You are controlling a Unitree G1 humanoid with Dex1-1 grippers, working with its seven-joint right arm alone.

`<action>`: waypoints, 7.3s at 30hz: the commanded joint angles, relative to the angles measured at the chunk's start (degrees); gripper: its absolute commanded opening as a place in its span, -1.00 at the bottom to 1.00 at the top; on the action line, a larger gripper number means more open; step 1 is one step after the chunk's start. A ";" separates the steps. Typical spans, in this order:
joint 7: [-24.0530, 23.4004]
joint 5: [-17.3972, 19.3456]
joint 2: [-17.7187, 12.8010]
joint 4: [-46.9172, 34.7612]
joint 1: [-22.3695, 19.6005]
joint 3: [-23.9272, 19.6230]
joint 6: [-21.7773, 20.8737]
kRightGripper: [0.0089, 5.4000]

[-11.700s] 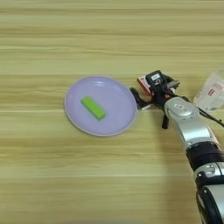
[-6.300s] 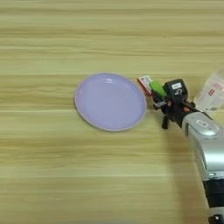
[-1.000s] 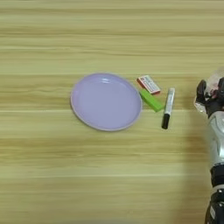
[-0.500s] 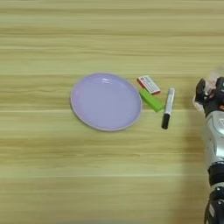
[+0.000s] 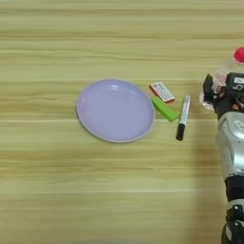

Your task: Move the objects on the table

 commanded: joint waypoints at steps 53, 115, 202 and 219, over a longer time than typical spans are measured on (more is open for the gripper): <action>11.96 -2.40 16.39 -5.37 -4.41 22.73 2.80 0.19; 13.59 -3.49 13.28 -37.17 18.32 25.65 11.86 0.99; 1.67 -0.20 14.14 -28.08 25.87 9.53 16.23 0.26; -1.31 -1.49 10.33 -31.44 22.51 4.71 16.90 -0.60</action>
